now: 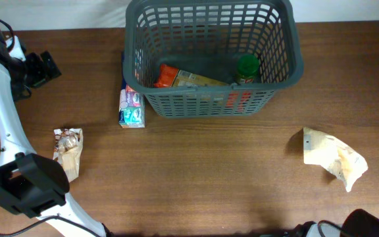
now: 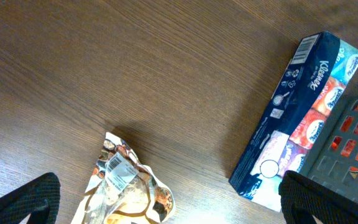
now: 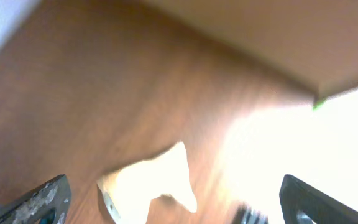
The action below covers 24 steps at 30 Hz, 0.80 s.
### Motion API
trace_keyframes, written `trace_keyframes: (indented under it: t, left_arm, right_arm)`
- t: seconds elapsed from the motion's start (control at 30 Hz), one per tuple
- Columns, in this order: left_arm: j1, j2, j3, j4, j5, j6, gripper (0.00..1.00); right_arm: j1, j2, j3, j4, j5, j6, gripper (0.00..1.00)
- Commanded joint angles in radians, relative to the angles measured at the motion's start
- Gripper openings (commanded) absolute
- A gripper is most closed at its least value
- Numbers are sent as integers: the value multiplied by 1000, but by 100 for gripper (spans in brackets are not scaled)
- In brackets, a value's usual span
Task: Pack container
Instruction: 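Move the right gripper down over the clear bread bag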
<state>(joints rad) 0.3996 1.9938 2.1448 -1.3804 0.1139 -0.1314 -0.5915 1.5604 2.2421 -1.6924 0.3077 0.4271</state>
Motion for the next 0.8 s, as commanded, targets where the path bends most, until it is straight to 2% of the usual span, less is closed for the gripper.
trace_keyframes:
  t: [0.0, 0.17, 0.27, 0.33, 0.5, 0.77]
  left_arm:
    - [1, 11, 3, 0, -10, 16, 99]
    - [1, 11, 3, 0, -10, 16, 99]
    - [1, 11, 3, 0, -10, 16, 99]
    - [1, 11, 3, 0, -10, 16, 99]
    - [1, 11, 3, 0, -10, 16, 99]
    - [1, 11, 3, 0, -10, 16, 99]
  right_arm:
    - [-53, -1, -140, -2, -116, 171, 99]
    - [-64, 35, -329, 36, -276, 219, 99]
    - [-63, 47, -431, 48, -312, 441, 99]
    - [-63, 47, -506, 60, -323, 641, 99]
    - [-63, 47, -613, 98, -322, 940, 99]
    - [-63, 47, -785, 237, -315, 1070, 99]
